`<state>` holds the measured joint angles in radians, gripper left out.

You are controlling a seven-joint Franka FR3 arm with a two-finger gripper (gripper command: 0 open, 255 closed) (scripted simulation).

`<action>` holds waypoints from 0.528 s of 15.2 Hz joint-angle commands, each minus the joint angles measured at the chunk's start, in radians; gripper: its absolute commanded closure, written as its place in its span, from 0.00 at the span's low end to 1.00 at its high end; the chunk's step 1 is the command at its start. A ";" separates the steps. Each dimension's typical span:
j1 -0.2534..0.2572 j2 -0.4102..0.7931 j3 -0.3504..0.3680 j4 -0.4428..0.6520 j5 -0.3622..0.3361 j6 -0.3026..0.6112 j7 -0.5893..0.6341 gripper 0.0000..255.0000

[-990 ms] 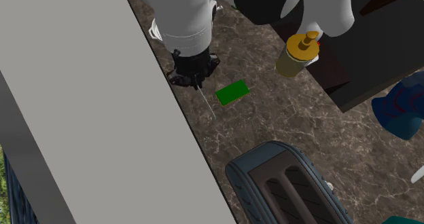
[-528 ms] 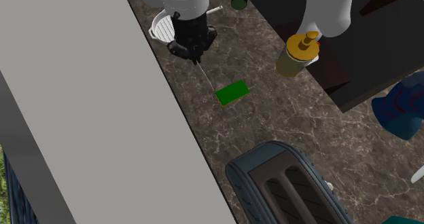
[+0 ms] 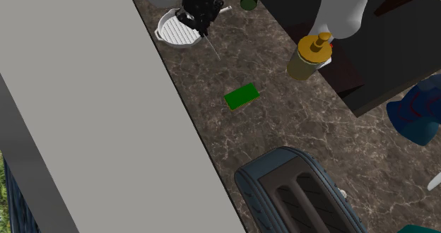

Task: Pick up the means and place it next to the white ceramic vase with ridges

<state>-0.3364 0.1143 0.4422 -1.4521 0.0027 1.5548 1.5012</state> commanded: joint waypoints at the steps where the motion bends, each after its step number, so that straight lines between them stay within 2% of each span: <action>1: -0.034 -0.036 -0.022 -0.042 0.018 0.007 -0.056 1.00; 8: -0.131 -0.105 -0.106 -0.119 0.045 0.012 -0.235 1.00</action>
<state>-0.4528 0.0242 0.3491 -1.5504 0.0420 1.5622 1.2950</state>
